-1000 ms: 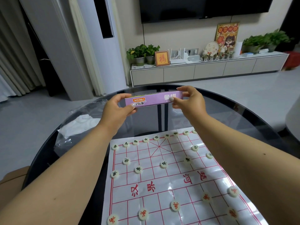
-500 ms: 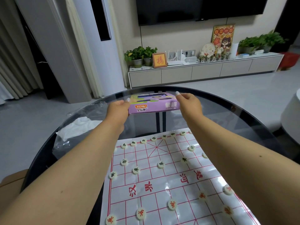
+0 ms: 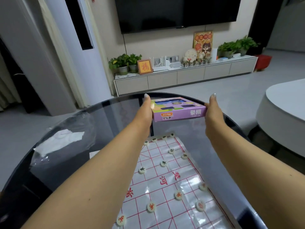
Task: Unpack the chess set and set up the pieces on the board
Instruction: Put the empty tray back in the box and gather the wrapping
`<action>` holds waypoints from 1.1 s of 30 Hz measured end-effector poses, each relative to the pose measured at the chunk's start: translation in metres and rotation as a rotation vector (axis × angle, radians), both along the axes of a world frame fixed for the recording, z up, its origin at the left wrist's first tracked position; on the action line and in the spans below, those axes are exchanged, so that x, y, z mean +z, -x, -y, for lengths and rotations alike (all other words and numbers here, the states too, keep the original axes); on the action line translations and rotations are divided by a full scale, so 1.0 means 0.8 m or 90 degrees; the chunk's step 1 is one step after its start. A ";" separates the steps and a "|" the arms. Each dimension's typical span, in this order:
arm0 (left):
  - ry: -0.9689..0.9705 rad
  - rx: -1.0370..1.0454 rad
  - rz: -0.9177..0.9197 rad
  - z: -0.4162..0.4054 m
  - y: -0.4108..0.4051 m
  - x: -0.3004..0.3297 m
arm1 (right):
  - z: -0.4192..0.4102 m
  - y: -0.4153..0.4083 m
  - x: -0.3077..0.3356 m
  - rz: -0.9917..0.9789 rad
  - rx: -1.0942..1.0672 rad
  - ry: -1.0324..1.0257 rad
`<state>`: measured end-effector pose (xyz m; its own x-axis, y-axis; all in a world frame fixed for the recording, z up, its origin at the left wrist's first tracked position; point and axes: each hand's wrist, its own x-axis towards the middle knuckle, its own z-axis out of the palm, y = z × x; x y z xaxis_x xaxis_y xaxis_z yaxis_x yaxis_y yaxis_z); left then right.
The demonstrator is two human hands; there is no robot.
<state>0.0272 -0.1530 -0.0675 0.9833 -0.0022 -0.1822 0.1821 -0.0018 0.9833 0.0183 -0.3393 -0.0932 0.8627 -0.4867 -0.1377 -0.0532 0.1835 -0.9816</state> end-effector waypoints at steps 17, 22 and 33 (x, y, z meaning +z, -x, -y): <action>-0.013 -0.162 -0.088 0.130 0.046 -0.016 | 0.112 0.068 -0.007 -0.217 -0.152 0.316; -0.050 -0.183 -0.110 0.144 0.059 -0.018 | 0.124 0.081 -0.015 -0.283 -0.181 0.385; -0.083 -0.168 -0.134 0.150 0.075 -0.020 | 0.124 0.080 -0.028 -0.316 -0.160 0.617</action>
<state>-0.0331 -0.2732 -0.0834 0.8928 -0.2141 -0.3964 0.3575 -0.1989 0.9125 -0.0459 -0.4384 -0.1158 0.6801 -0.7272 0.0931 -0.5472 -0.5881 -0.5956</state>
